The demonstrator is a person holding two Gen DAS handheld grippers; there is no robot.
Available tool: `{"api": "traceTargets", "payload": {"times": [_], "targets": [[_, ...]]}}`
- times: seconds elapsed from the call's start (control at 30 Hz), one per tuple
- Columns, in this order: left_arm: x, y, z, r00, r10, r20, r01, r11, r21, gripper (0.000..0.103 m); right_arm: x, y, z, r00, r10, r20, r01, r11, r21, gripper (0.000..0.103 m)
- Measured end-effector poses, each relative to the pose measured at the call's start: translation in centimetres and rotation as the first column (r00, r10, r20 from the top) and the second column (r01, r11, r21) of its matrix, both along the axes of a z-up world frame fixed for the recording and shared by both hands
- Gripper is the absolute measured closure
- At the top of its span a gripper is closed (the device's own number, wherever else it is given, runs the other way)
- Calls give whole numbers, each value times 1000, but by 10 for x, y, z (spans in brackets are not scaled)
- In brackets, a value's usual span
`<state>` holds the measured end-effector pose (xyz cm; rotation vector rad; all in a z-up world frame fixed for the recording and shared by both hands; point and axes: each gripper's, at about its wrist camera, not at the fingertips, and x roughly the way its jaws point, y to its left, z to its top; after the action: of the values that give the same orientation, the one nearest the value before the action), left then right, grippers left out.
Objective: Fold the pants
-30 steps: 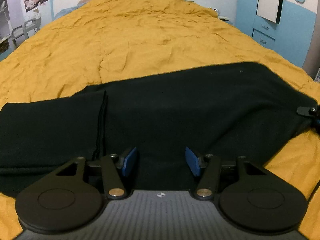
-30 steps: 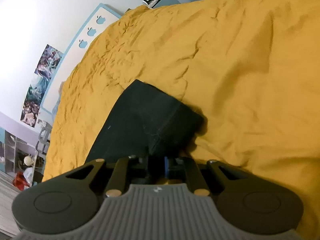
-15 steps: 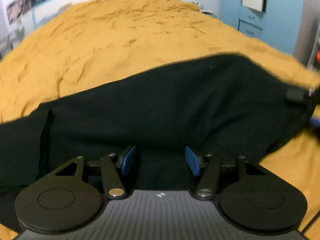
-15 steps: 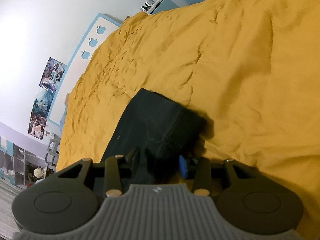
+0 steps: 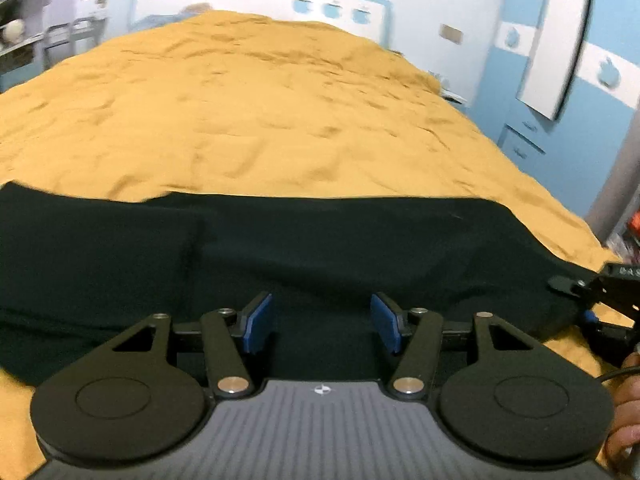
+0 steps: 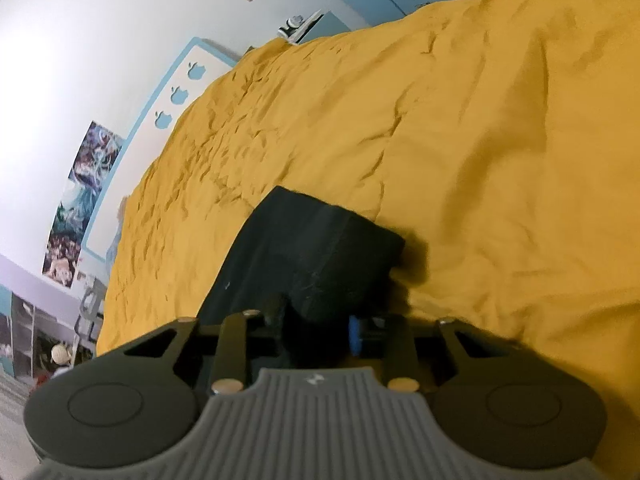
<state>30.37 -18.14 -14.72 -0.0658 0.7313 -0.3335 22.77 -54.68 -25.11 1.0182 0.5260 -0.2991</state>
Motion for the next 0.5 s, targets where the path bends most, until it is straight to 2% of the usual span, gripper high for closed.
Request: {"api": "traceTargets", "payload": {"times": [0.03, 0.13, 0.23, 0.37, 0.5], "targets": [[3, 10, 0, 999, 29, -21, -29, 1000, 7, 36, 0, 1, 0, 1000, -5, 7, 5, 1000, -1, 90], [11, 38, -4, 989, 97, -111, -98, 995, 0, 36, 1, 4, 8, 999, -23, 41, 24, 999, -25, 92], [11, 57, -9, 983, 114, -147, -119, 992, -28, 36, 8, 17, 25, 998, 1, 65, 8, 990, -139, 92], [11, 57, -18, 982, 94, -163, -95, 995, 0, 36, 21, 45, 51, 993, 74, 94, -38, 939, -342, 92], [6, 54, -21, 985, 81, -154, -79, 997, 23, 35, 31, 69, 68, 983, 147, 112, -79, 882, -465, 92]]}}
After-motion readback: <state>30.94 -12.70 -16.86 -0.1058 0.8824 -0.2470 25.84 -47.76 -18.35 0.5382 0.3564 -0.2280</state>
